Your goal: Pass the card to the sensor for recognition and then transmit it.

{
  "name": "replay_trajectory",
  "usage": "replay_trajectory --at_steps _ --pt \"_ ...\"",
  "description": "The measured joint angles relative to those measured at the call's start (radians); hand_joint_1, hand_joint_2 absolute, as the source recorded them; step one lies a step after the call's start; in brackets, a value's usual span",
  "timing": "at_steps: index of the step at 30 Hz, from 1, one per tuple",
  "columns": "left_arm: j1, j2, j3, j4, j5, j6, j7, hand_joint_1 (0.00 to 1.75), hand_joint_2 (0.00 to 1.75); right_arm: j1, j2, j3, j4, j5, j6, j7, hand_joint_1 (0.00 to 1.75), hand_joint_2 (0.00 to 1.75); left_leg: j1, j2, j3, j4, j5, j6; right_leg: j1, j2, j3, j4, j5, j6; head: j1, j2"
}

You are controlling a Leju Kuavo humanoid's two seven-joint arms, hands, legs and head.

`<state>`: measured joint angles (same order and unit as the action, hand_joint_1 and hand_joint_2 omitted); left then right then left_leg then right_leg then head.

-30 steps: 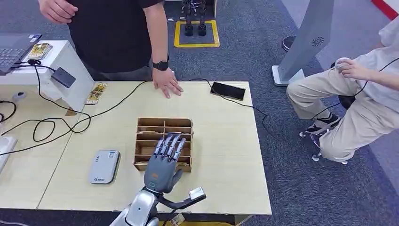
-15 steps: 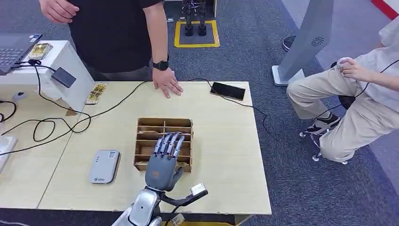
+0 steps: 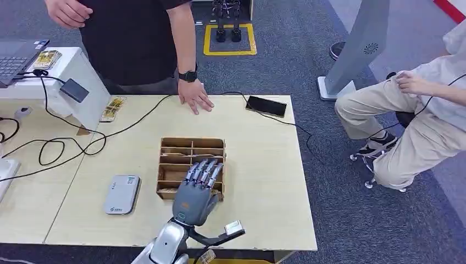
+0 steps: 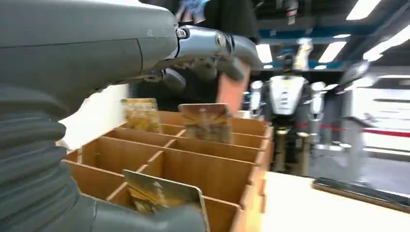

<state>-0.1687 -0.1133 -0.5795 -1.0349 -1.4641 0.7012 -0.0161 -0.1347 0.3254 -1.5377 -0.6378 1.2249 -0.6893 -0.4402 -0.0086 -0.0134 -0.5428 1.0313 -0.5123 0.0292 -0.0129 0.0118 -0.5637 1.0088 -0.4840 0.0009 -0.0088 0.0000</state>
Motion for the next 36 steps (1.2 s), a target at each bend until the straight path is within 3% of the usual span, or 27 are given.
replay_trajectory --at_steps 5,13,18,23,27,29,36 --pt "-0.003 -0.001 0.002 0.019 0.013 0.000 -0.055 1.75 1.75 0.000 0.000 0.000 0.004 -0.005 0.000 -0.008 0.00 1.75 0.000 0.000 0.000 0.000 0.000 0.000 0.000 0.000 0.000 0.000 0.000 0.000 0.000 0.000" --pt "-0.067 -0.015 0.001 0.189 0.045 -0.049 -0.070 1.75 1.75 -0.004 -0.002 0.000 0.018 -0.018 0.000 -0.021 0.00 1.75 0.000 0.000 0.000 0.000 0.000 0.000 0.000 0.000 0.000 0.000 0.000 0.000 0.000 0.000" --pt "-0.105 -0.023 0.000 0.243 0.053 -0.074 -0.070 1.75 1.75 -0.005 -0.005 0.000 0.028 -0.019 0.000 -0.029 0.00 1.75 0.000 0.000 0.001 0.000 0.000 0.000 0.000 0.000 0.001 0.000 0.000 0.000 0.000 0.000" --pt "-0.120 -0.024 -0.003 0.268 0.057 -0.072 -0.067 1.75 1.75 -0.006 -0.006 0.000 0.035 -0.018 0.000 -0.032 0.00 1.75 0.000 0.000 0.002 0.000 0.000 0.000 0.000 0.000 0.003 0.000 0.000 0.000 0.000 0.000" --pt "-0.118 -0.026 -0.008 0.276 0.064 -0.021 -0.048 1.75 1.75 -0.006 -0.006 0.000 0.038 -0.011 0.000 -0.031 0.00 1.75 0.000 0.000 0.004 0.000 0.000 0.000 0.000 0.000 0.004 0.000 0.000 0.000 0.000 0.000" --pt "-0.112 -0.026 -0.009 0.275 0.058 -0.001 -0.032 1.59 1.75 -0.006 -0.006 0.000 0.038 -0.010 0.000 -0.031 0.00 1.75 0.000 0.000 0.004 0.000 0.000 0.000 0.000 0.000 0.004 0.000 0.000 0.000 0.000 0.000" --pt "-0.085 -0.019 -0.009 0.236 0.039 0.008 -0.015 1.66 1.75 -0.006 -0.006 0.000 0.039 -0.001 0.000 -0.031 0.00 1.75 0.000 0.000 0.004 0.000 0.000 0.000 0.000 0.000 0.004 0.000 0.000 0.000 0.000 0.000"
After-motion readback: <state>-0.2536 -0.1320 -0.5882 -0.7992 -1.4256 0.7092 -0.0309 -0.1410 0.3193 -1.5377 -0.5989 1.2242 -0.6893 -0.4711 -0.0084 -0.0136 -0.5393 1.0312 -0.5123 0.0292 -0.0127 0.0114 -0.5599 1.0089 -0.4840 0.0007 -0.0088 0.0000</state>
